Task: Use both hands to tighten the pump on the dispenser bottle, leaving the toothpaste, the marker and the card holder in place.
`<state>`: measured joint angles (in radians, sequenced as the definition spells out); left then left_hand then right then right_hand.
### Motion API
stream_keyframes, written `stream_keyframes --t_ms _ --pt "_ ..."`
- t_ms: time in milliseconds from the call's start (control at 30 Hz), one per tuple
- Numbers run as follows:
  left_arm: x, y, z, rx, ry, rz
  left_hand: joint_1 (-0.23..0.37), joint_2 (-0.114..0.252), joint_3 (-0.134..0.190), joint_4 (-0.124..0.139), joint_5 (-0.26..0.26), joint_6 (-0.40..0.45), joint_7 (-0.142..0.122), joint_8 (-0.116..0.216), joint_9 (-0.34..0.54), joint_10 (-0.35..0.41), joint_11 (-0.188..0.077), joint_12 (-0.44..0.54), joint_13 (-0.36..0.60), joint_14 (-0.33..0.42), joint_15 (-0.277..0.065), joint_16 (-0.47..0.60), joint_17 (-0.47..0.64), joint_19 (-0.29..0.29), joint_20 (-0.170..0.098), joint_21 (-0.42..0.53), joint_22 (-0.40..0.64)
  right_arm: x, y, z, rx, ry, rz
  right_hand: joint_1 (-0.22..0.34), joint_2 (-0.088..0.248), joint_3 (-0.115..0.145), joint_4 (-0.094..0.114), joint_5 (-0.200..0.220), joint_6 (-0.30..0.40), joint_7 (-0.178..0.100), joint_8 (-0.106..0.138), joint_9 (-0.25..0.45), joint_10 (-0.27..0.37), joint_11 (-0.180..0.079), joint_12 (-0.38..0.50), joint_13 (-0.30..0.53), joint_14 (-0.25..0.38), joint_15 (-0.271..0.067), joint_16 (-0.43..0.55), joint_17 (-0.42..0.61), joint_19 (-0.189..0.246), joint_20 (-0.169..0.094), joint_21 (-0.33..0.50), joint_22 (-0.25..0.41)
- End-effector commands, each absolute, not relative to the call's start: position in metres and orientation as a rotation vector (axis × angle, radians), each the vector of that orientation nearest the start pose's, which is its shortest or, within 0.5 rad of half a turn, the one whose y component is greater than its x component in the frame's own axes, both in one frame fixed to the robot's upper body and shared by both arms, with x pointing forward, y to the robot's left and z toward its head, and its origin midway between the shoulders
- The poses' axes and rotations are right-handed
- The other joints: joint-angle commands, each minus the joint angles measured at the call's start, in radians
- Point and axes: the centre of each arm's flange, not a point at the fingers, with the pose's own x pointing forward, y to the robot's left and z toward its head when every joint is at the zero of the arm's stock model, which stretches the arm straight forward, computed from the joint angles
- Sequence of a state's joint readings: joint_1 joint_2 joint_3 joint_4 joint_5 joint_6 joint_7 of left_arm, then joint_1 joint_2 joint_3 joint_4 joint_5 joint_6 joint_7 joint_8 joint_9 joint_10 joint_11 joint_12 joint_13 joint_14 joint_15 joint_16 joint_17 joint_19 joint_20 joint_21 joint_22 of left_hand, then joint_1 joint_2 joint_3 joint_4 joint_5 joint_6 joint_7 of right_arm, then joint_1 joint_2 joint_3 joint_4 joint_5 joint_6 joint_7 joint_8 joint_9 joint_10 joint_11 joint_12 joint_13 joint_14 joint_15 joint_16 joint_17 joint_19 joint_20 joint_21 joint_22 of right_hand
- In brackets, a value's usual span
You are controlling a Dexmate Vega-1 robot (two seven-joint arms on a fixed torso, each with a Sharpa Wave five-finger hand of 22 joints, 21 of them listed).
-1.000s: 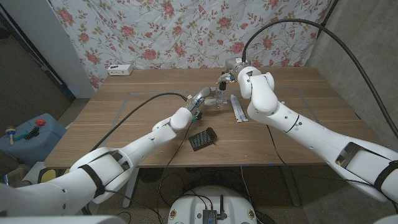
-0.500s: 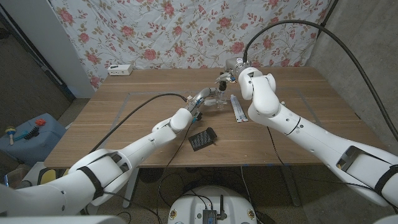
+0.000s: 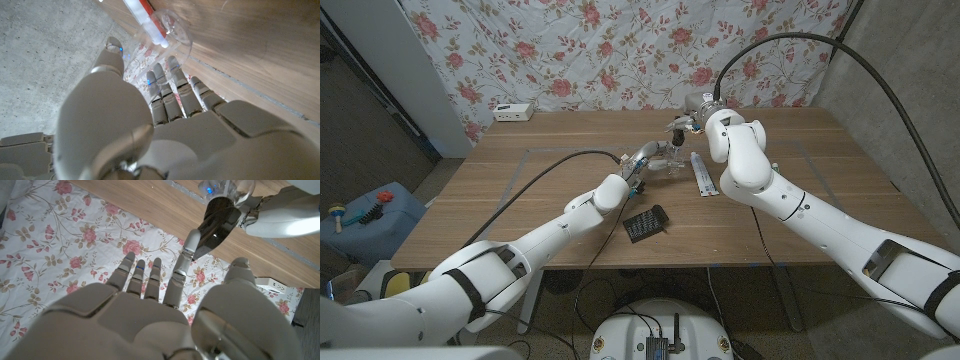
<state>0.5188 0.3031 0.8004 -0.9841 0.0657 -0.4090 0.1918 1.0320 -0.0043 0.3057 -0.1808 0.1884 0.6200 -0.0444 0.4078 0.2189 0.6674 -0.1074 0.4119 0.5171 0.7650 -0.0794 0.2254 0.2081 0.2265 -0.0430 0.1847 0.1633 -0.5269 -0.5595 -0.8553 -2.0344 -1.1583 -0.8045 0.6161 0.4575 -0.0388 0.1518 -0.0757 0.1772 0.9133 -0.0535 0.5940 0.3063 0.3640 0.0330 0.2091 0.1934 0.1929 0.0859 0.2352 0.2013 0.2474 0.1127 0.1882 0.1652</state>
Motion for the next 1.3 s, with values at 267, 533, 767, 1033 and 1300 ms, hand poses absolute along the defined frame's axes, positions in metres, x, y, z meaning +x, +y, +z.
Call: stream_keyframes --t_ms 267,533,767,1033,1300 --pt "0.681 0.089 -0.017 0.695 -0.778 -0.324 -0.044 0.107 0.04 0.032 0.006 0.15 -0.021 0.005 -0.001 0.05 -0.042 0.001 0.006 0.013 -0.096 0.006 0.001 -0.005 -0.081 -0.001 0.002 0.52 -0.119 0.12 -1.595 -0.422 -0.258 -0.022 -0.001 -0.002 0.006 0.0 -0.093 0.008 -0.044 -0.019 -0.021 0.007 -0.014 0.004 -0.001 0.013 -0.011 0.0 -0.003 0.012 -0.002 0.004" --pt "0.681 0.09 -0.016 0.696 -0.779 -0.324 -0.044 0.108 0.041 0.031 0.006 0.15 -0.02 0.005 -0.001 0.049 -0.042 -0.002 0.007 0.011 -0.095 0.006 0.002 -0.005 -0.08 -0.001 0.002 0.511 -0.132 0.119 -1.577 -0.437 -0.245 -0.008 0.007 0.011 -0.008 0.003 -0.184 0.011 -0.084 -0.033 -0.058 0.004 -0.024 0.006 -0.015 0.014 -0.023 -0.004 -0.017 0.017 -0.004 0.004" --pt "0.68 0.091 -0.015 0.697 -0.784 -0.322 -0.044 0.107 0.042 0.03 0.006 0.149 -0.022 0.005 -0.001 0.052 -0.04 -0.002 0.008 0.012 -0.097 0.005 0.002 -0.004 -0.081 -0.001 0.002 0.506 -0.143 0.121 -1.548 -0.47 -0.196 0.025 0.02 0.034 -0.033 0.01 -0.288 0.017 -0.129 -0.044 -0.105 0.01 -0.028 0.007 -0.041 0.02 -0.036 -0.007 -0.028 0.021 -0.004 0.004" --pt "0.68 0.091 -0.015 0.699 -0.79 -0.324 -0.047 0.107 0.043 0.032 0.006 0.15 -0.02 0.005 -0.001 0.052 -0.039 -0.005 0.01 0.011 -0.096 0.004 0.001 -0.005 -0.081 -0.002 0.002 0.504 -0.152 0.123 -1.548 -0.484 -0.148 0.073 0.037 0.063 -0.062 0.018 -0.334 0.002 -0.15 -0.053 -0.164 0.011 -0.032 0.008 -0.08 0.025 -0.046 -0.009 -0.052 0.023 -0.008 0.004" --pt "0.678 0.09 -0.016 0.704 -0.789 -0.329 -0.046 0.107 0.044 0.03 0.006 0.15 -0.021 0.006 -0.001 0.052 -0.043 -0.006 0.011 0.012 -0.097 0.003 0.001 -0.004 -0.081 -0.001 0.002 0.503 -0.158 0.124 -1.553 -0.512 -0.137 0.129 0.037 0.092 -0.088 0.016 -0.427 -0.047 -0.19 -0.06 -0.211 0.011 -0.029 0.009 -0.107 0.024 -0.046 -0.01 -0.062 0.02 -0.005 0.003"
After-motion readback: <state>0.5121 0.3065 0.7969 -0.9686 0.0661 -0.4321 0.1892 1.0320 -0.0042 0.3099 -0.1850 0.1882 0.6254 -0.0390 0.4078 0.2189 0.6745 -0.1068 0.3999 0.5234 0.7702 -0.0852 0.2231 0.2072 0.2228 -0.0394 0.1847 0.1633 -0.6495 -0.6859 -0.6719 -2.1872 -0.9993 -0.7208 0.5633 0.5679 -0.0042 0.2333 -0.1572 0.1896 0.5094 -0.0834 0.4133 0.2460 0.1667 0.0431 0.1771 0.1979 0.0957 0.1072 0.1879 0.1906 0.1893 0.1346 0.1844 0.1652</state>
